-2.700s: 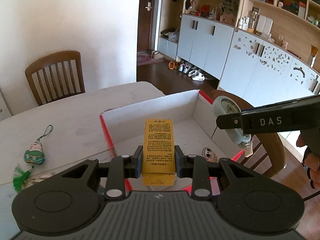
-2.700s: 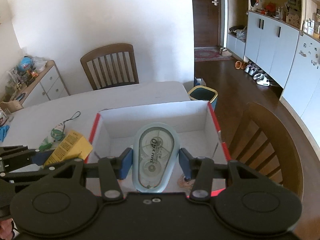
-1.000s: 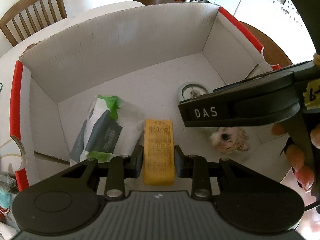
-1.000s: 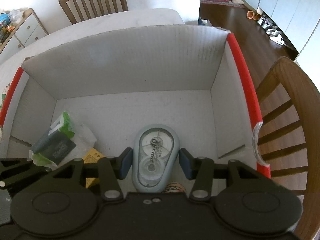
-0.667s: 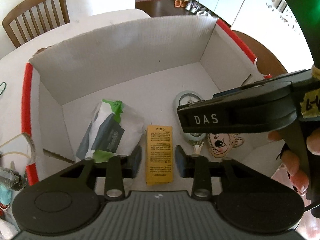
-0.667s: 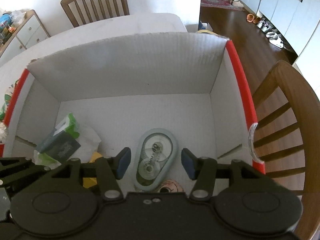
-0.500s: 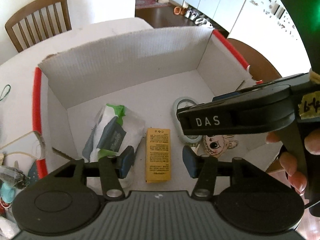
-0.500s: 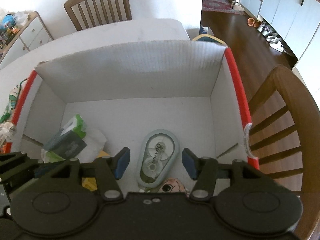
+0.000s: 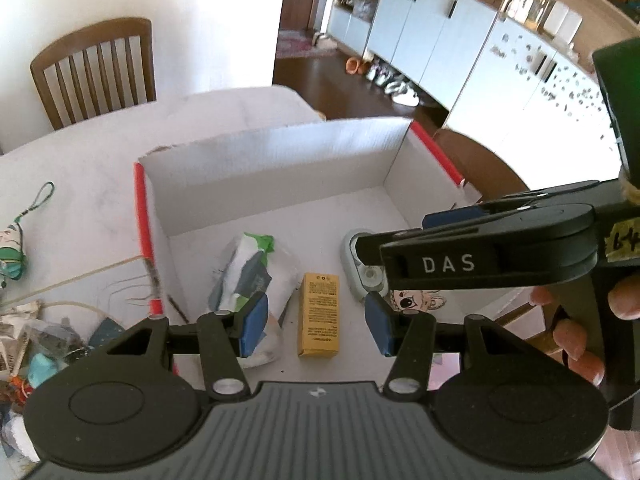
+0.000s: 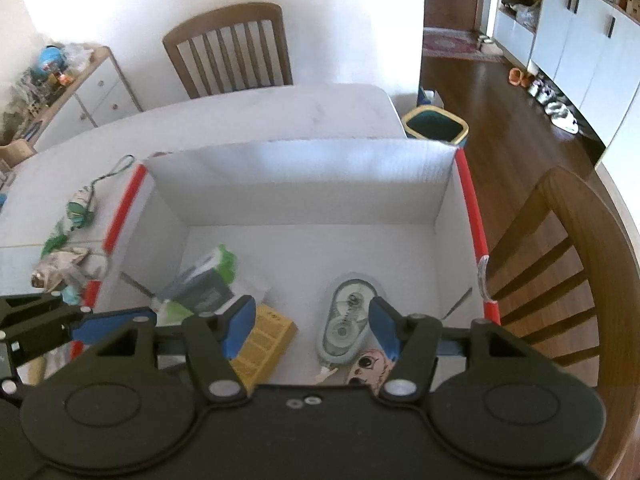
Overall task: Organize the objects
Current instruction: 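Open both tools to drop the yellow box and dispenser in the box, then move both tools back toward the remaining items on the mat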
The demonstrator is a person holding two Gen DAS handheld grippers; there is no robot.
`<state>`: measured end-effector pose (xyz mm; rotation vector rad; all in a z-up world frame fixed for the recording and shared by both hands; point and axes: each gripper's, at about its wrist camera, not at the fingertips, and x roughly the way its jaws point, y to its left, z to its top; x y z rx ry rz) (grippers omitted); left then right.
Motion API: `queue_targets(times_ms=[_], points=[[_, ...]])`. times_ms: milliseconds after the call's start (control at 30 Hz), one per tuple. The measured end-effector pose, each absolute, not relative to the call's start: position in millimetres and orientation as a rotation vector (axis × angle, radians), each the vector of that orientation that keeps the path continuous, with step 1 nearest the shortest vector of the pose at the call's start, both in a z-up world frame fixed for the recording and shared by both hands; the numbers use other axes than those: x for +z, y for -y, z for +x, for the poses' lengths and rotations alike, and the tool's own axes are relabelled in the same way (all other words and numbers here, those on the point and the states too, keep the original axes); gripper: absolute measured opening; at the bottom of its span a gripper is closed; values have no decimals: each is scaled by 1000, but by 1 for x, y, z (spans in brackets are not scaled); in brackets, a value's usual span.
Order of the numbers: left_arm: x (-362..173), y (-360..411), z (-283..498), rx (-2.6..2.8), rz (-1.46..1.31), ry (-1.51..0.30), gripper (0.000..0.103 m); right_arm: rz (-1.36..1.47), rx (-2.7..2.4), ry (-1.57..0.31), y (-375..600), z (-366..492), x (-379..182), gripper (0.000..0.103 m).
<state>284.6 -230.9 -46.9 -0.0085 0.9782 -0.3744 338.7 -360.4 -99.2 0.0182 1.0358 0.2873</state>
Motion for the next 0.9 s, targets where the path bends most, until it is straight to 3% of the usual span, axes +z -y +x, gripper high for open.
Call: queue_targets(times_ms=[633, 700, 900], points=[[-4, 137, 238, -344, -61, -818, 53, 66, 335, -914, 314, 292, -43, 69], [0, 126, 234, -330, -55, -801, 59, 76, 342, -903, 308, 286, -39, 69], [8, 91, 223, -300, -57, -769, 64, 100, 355, -859, 281, 266, -30, 78]])
